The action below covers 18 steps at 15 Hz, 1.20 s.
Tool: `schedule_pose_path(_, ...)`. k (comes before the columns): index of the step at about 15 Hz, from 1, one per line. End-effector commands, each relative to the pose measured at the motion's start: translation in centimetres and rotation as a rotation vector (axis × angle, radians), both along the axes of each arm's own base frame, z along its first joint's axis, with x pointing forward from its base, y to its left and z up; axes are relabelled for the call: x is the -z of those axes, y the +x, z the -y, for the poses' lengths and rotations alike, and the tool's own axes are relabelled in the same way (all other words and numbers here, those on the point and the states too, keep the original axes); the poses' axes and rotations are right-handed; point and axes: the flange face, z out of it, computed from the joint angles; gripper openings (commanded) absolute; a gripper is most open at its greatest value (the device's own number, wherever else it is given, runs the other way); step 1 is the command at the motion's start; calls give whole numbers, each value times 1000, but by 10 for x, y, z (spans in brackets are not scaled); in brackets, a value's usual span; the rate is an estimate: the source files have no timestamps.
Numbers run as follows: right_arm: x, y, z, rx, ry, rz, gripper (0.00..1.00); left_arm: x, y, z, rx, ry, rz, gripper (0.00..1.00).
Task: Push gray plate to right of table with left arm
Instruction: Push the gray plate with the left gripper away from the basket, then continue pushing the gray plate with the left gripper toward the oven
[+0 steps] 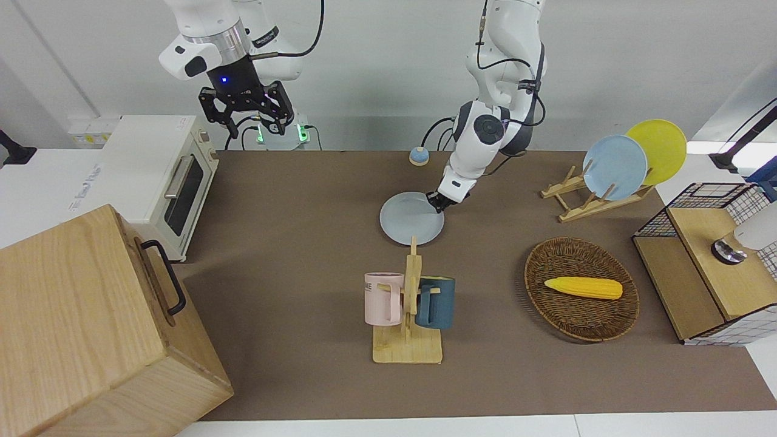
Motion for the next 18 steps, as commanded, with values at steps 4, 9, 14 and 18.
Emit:
schedule_pose_path(4,-3,1,0,2,18,0,996,7,-15,35,-65,-24,30,0)
schedule_pose_path(9,-3,1,0,2,18,0,996,7,-25,65,-84,-45,58,0)
schedule_pose_path(14,-3,1,0,2,18,0,996,16,-33,88,-92,-63,69,0)
schedule_pose_path(18,-3,1,0,2,18,0,996,11,-38,105,-103,-76,75,0)
